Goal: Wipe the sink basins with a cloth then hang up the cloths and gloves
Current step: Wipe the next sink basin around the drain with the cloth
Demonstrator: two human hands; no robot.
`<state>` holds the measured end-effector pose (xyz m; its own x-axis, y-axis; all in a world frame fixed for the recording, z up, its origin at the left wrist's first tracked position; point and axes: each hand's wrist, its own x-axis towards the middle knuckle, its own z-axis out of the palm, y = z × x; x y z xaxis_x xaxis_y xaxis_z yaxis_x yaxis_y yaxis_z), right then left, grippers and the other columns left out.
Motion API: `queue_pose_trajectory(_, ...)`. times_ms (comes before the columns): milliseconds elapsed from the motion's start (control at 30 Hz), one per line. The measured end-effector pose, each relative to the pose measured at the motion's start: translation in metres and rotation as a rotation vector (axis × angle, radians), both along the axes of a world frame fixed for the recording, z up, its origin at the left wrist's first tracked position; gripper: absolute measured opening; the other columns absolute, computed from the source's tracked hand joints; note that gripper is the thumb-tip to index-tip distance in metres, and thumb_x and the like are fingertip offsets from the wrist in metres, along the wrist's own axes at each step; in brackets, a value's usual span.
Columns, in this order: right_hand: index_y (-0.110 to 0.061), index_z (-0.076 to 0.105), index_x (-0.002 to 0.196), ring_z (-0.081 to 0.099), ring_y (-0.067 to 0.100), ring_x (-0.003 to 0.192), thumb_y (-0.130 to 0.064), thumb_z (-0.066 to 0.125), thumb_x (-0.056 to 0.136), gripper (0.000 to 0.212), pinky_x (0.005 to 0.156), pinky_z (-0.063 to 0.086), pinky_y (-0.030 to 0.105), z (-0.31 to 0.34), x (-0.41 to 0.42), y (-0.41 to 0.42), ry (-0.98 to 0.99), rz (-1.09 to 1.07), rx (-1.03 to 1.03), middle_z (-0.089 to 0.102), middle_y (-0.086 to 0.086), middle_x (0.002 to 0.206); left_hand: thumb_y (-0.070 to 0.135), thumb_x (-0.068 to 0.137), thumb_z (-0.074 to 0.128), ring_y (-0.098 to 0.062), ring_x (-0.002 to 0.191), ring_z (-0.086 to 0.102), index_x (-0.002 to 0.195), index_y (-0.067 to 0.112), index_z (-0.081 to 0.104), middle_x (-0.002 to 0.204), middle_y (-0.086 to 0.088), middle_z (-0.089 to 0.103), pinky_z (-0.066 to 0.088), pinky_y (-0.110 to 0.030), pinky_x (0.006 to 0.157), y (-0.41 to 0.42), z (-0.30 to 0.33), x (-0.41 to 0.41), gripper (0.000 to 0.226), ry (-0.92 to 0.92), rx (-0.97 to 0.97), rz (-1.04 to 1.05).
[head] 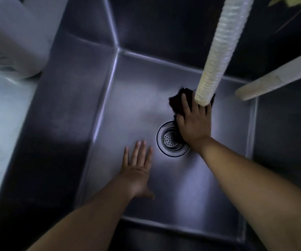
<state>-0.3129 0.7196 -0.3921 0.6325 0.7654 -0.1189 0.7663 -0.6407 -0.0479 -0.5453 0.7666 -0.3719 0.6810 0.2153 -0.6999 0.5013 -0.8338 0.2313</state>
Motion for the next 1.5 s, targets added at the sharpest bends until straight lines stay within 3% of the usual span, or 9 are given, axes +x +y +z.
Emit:
queue_pose_trajectory(167, -0.028, 0.008, 0.152, -0.003, 0.031, 0.146, -0.05, 0.024, 0.085, 0.072, 0.117, -0.004, 0.048, -0.003, -0.021, 0.066, 0.045, 0.148, -0.046, 0.002, 0.011, 0.159, 0.071, 0.052, 0.068, -0.026, 0.118, -0.057, 0.118, 0.018, -0.057, 0.125, -0.009, -0.063, -0.04, -0.052, 0.092, 0.002, -0.002, -0.002, 0.151, -0.017, -0.006, -0.01)
queue_pose_trajectory(400, -0.031, 0.011, 0.151, -0.002, 0.028, 0.146, -0.053, 0.035, 0.089, 0.07, 0.118, -0.002, 0.047, 0.001, -0.044, 0.127, 0.04, 0.53, -0.07, 0.004, 0.005, 0.16, 0.07, 0.054, 0.067, -0.025, 0.117, -0.058, 0.117, 0.019, -0.057, 0.125, -0.008, -0.064, -0.043, -0.049, 0.09, 0.003, -0.002, -0.001, 0.149, -0.02, 0.004, -0.007)
queue_pose_trajectory(600, -0.035, 0.009, 0.151, -0.003, 0.022, 0.147, -0.057, 0.035, 0.086, 0.073, 0.117, -0.007, 0.038, -0.004, 0.018, 0.096, 0.069, 0.309, -0.038, 0.002, -0.001, 0.16, 0.072, 0.051, 0.067, -0.025, 0.116, -0.058, 0.118, 0.019, -0.057, 0.124, -0.008, -0.064, -0.042, -0.049, 0.09, 0.003, -0.003, -0.001, 0.15, -0.011, 0.009, -0.005)
queue_pose_trajectory(700, -0.028, 0.019, 0.15, 0.004, 0.025, 0.146, -0.058, 0.027, 0.083, 0.074, 0.118, 0.004, 0.043, 0.001, 0.044, 0.052, 0.075, 0.231, 0.011, 0.012, 0.004, 0.159, 0.073, 0.049, 0.067, -0.025, 0.116, -0.058, 0.117, 0.02, -0.057, 0.124, -0.008, -0.064, -0.043, -0.049, 0.09, 0.004, -0.002, -0.001, 0.151, -0.009, 0.007, -0.001)
queue_pose_trajectory(800, -0.023, 0.026, 0.149, 0.014, 0.032, 0.144, -0.052, 0.032, 0.086, 0.069, 0.115, 0.009, 0.046, 0.005, 0.052, 0.002, 0.052, 0.174, 0.026, 0.021, 0.011, 0.156, 0.073, 0.048, 0.066, -0.024, 0.116, -0.058, 0.116, 0.021, -0.058, 0.123, -0.008, -0.065, -0.044, -0.048, 0.088, 0.004, 0.0, -0.001, 0.15, -0.008, 0.007, 0.005)
queue_pose_trajectory(1133, -0.013, 0.03, 0.148, 0.012, 0.04, 0.143, -0.05, 0.042, 0.082, 0.076, 0.114, 0.013, 0.053, 0.006, -0.062, -0.127, 0.049, 0.067, -0.053, 0.02, 0.019, 0.154, 0.07, 0.049, 0.067, -0.025, 0.115, -0.059, 0.112, 0.022, -0.06, 0.122, -0.008, -0.065, -0.045, -0.047, 0.086, 0.004, 0.009, 0.003, 0.15, 0.032, -0.029, 0.009)
queue_pose_trajectory(1267, -0.014, 0.034, 0.146, 0.017, 0.04, 0.142, -0.051, 0.044, 0.08, 0.077, 0.113, 0.015, 0.054, 0.004, -0.054, -0.122, 0.028, 0.102, -0.053, 0.025, 0.019, 0.153, 0.07, 0.05, 0.067, -0.025, 0.115, -0.059, 0.113, 0.021, -0.06, 0.122, -0.009, -0.065, -0.045, -0.048, 0.086, 0.005, 0.008, 0.003, 0.15, 0.045, -0.035, 0.01)
queue_pose_trajectory(1500, -0.017, 0.03, 0.147, 0.019, 0.039, 0.142, -0.052, 0.035, 0.085, 0.072, 0.114, 0.014, 0.053, 0.001, 0.004, -0.027, -0.011, -0.002, -0.014, 0.024, 0.018, 0.154, 0.07, 0.053, 0.069, -0.027, 0.112, -0.061, 0.113, 0.018, -0.058, 0.119, -0.011, -0.066, -0.044, -0.051, 0.086, 0.007, 0.009, 0.003, 0.15, 0.051, -0.041, -0.02)
